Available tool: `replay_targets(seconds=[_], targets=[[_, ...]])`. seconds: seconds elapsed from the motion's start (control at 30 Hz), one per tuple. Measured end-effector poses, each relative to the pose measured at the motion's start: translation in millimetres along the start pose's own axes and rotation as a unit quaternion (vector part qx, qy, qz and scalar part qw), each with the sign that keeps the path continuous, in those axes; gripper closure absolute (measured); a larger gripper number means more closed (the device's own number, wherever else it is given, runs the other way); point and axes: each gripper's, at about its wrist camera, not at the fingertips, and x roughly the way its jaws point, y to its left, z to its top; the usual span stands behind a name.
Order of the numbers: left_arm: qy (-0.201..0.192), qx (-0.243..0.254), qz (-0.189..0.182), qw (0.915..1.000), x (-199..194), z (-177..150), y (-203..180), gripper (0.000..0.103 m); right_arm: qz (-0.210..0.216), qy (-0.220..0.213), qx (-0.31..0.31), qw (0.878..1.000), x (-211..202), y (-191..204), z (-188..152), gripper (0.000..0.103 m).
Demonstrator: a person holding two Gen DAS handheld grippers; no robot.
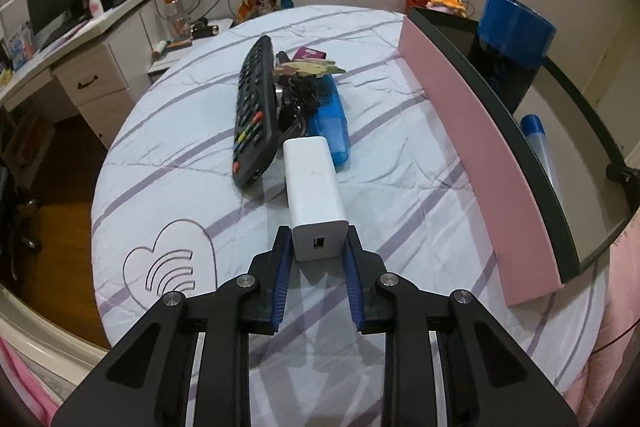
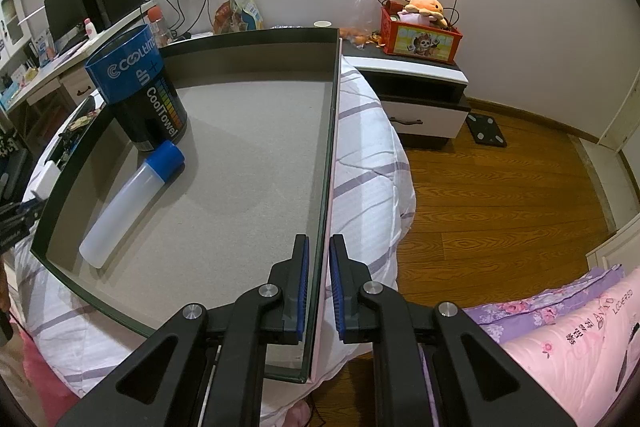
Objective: Organize rigid objects
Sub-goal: 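Close the left gripper on the white charger, then carry the white charger with the left gripper over the tray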
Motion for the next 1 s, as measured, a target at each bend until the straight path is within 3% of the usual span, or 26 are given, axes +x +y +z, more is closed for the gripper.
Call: replay_targets(seconds=[0.43, 0.83, 1.0], targets=[[0.004, -0.008, 0.031, 0.9995, 13, 17, -8, 0.078, 0.005, 0.0, 0.003, 1.0, 0, -1, 0, 0.091], [-0.037, -0.016, 0.025, 0.9989, -16, 3, -4, 0.08, 0.009, 0.002, 0.008, 1.0, 4, -3, -2, 0.091], [-0.06, -0.012, -0.005, 0.9981, -41, 4, -10, 0.08, 0.008, 0.003, 0.007, 1.0, 4, -4, -2, 0.091]])
